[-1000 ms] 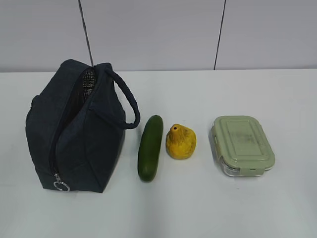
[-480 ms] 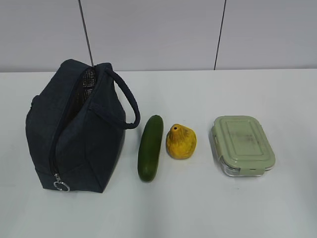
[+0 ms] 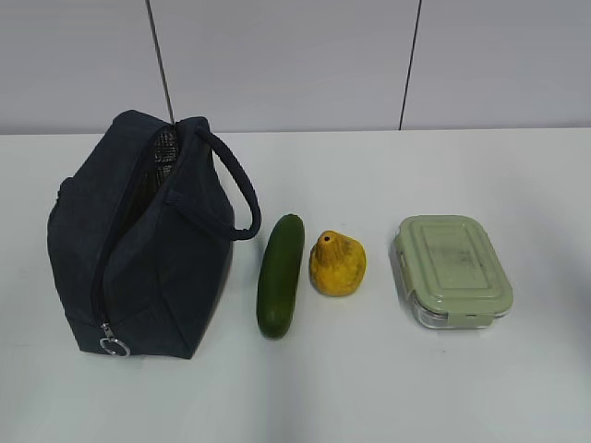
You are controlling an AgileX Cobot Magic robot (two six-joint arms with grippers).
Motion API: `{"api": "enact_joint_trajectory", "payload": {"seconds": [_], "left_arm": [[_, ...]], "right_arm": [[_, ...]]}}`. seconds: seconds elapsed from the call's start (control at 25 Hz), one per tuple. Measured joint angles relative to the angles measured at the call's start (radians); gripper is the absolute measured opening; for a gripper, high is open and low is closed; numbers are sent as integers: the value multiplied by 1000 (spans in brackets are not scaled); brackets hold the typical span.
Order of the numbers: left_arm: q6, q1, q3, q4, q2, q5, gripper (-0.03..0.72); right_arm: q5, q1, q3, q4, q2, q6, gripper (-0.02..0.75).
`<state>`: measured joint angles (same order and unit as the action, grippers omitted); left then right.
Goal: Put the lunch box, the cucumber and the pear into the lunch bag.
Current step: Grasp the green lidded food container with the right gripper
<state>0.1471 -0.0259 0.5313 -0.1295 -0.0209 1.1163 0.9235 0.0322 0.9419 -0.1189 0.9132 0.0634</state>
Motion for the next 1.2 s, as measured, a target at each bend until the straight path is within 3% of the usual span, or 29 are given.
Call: {"api": "enact_joint_trajectory", "payload": {"seconds": [0.36, 0.48, 0.72, 1.04, 1.2], "left_arm": [[0, 0, 0, 0, 0, 0, 241], [0, 0, 0, 0, 0, 0, 241], [0, 0, 0, 0, 0, 0, 241], [0, 0, 0, 0, 0, 0, 241], [0, 0, 0, 0, 0, 0, 241]], "right_arm": [[-3, 0, 252, -16, 346, 6, 485], [-7, -25, 304, 34, 443, -7, 485], [14, -171, 334, 317, 590, -198, 484], [163, -378, 334, 707, 743, -535, 484], [248, -434, 352, 833, 802, -633, 484]]}}
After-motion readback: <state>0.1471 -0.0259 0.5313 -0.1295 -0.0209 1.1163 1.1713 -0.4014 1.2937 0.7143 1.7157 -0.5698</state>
